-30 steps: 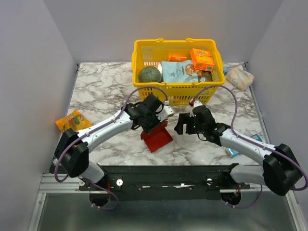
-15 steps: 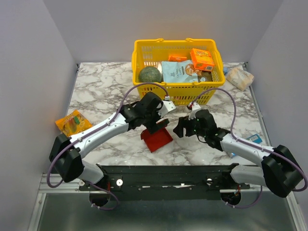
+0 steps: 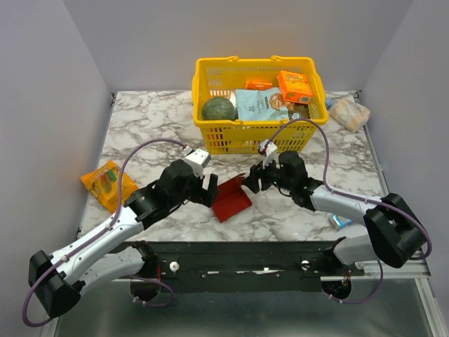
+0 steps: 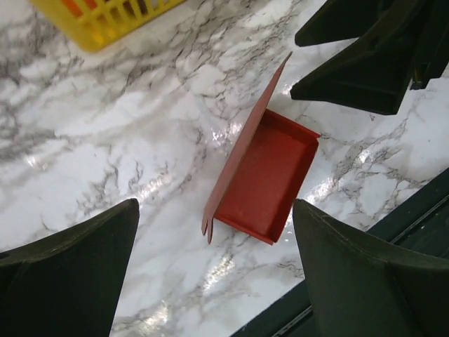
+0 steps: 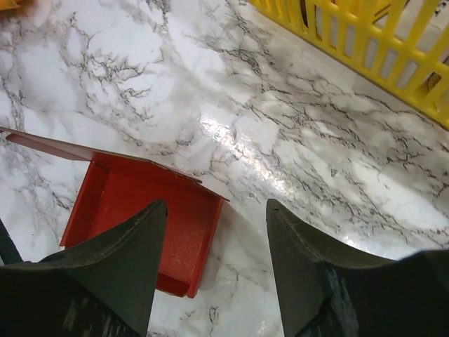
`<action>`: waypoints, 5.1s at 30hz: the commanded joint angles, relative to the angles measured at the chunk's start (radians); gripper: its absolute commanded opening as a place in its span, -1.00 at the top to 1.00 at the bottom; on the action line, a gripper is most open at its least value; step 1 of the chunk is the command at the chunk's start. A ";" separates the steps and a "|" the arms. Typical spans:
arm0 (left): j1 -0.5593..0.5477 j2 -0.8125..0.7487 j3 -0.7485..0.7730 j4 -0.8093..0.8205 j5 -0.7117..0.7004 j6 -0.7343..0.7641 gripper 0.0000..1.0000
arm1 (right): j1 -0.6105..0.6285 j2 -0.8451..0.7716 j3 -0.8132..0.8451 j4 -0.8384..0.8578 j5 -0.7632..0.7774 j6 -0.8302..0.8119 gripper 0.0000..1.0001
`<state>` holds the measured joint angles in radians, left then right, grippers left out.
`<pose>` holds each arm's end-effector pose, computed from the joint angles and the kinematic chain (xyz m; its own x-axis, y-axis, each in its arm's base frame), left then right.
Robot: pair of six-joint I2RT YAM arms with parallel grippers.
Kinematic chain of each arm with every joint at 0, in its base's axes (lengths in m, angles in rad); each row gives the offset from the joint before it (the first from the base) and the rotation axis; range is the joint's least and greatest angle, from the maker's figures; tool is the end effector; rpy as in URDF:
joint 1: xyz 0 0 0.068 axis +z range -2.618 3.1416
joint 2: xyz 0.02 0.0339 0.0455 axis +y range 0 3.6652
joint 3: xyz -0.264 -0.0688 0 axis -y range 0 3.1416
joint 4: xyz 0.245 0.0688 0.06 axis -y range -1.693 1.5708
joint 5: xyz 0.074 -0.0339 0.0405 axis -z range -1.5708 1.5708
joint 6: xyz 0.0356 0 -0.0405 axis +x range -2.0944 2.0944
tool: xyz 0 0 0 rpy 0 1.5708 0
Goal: Fold the paper box
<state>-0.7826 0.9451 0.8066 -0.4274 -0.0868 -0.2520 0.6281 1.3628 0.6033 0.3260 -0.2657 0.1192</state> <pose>0.1502 -0.1450 0.2944 -0.5304 0.1771 -0.8290 0.5352 0.8283 -0.1655 0.2233 0.1737 0.2011 -0.4278 -0.1689 -0.8879 -0.7140 0.6655 0.2174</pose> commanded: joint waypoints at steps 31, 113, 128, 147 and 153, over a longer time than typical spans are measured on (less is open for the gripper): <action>0.003 0.069 -0.224 0.147 -0.096 -0.207 0.21 | -0.002 0.128 0.070 0.113 -0.219 -0.081 0.25; -0.290 0.443 -0.380 0.758 -0.576 -0.445 1.00 | 0.453 0.055 0.007 -0.114 1.033 0.401 0.99; -0.208 0.555 -0.285 1.076 -0.542 -0.093 1.00 | 0.378 0.120 -0.010 0.306 1.056 0.157 0.99; -0.221 0.686 -0.311 1.105 -0.528 -0.190 1.00 | 0.377 0.113 -0.082 0.033 1.039 0.441 0.99; -0.241 0.699 -0.346 1.105 -0.522 -0.245 1.00 | 0.377 0.093 -0.091 -0.107 1.028 0.527 0.99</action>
<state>-0.9874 1.5993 0.5095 0.7174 -0.6849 -0.3950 0.9951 1.4544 0.5346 0.4038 0.8108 0.5407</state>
